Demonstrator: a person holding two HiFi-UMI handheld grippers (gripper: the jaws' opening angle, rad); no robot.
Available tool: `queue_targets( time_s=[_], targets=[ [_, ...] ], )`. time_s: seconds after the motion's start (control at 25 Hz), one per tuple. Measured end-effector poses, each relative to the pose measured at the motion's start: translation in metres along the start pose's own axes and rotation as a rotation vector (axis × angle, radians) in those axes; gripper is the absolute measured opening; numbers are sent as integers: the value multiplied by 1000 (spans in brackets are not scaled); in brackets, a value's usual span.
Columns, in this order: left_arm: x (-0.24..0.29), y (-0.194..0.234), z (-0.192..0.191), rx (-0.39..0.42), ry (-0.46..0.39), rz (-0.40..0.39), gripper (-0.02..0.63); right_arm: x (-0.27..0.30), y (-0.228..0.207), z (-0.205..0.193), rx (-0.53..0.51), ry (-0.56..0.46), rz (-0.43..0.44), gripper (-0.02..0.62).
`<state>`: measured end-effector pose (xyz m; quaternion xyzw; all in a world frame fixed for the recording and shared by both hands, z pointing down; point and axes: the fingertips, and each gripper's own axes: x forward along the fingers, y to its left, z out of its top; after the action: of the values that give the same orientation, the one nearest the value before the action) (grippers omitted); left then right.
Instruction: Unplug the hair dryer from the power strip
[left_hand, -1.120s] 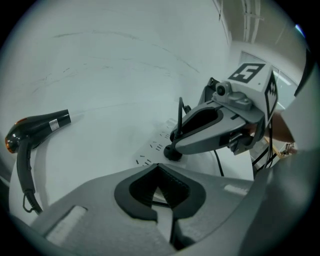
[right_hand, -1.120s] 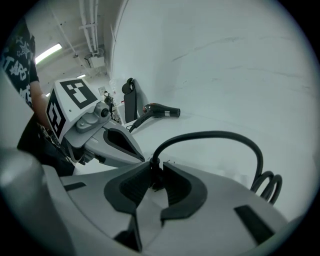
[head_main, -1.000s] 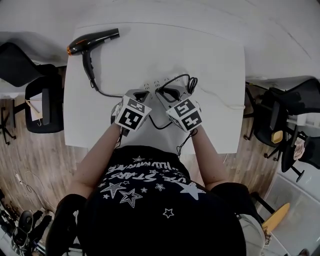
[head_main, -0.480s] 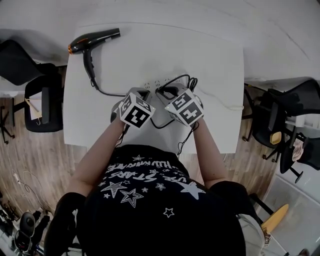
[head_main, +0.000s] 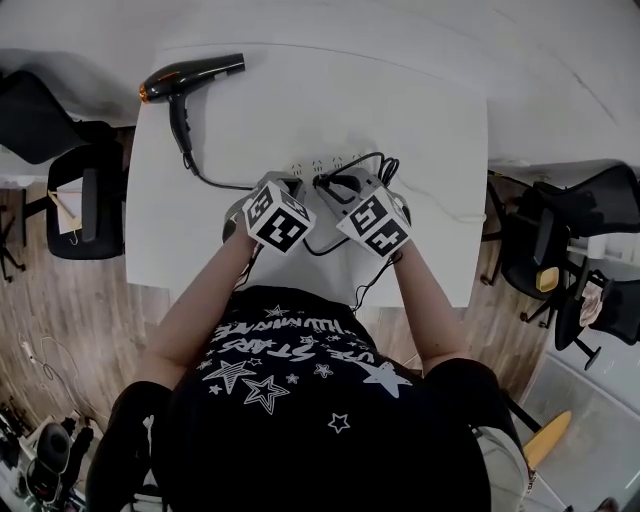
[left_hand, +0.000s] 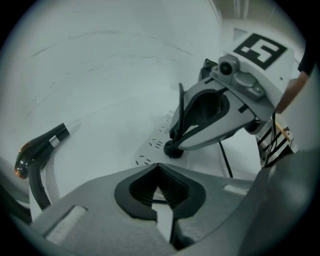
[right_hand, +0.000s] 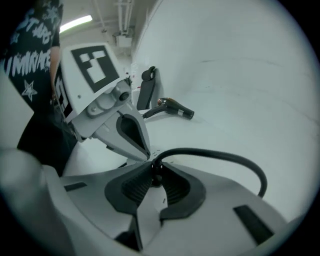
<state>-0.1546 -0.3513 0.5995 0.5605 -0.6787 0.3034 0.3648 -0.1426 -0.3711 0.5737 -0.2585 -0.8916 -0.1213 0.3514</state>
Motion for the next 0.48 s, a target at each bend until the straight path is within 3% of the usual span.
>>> queue_targets(
  time_s=[0.08, 0.12, 0.24, 0.32, 0.4, 0.48],
  targets=[
    [0, -1, -1, 19, 14, -4, 8, -1, -1, 1, 101, -33, -6, 71],
    [0, -1, -2, 15, 17, -9, 8, -2, -1, 1, 91, -32, -21, 69],
    [0, -2, -1, 17, 9, 16, 8, -3, 6, 0, -133, 37, -39, 67],
    [0, -1, -1, 37, 5, 44, 8, -2, 7, 0, -187, 55, -3, 67],
    [1, -1, -2, 52, 13, 44, 8, 0, 3, 1, -121, 39, 22, 67],
    [2, -1, -2, 61, 27, 30, 8, 1, -1, 2, 12, 4, 26, 67]
  ],
)
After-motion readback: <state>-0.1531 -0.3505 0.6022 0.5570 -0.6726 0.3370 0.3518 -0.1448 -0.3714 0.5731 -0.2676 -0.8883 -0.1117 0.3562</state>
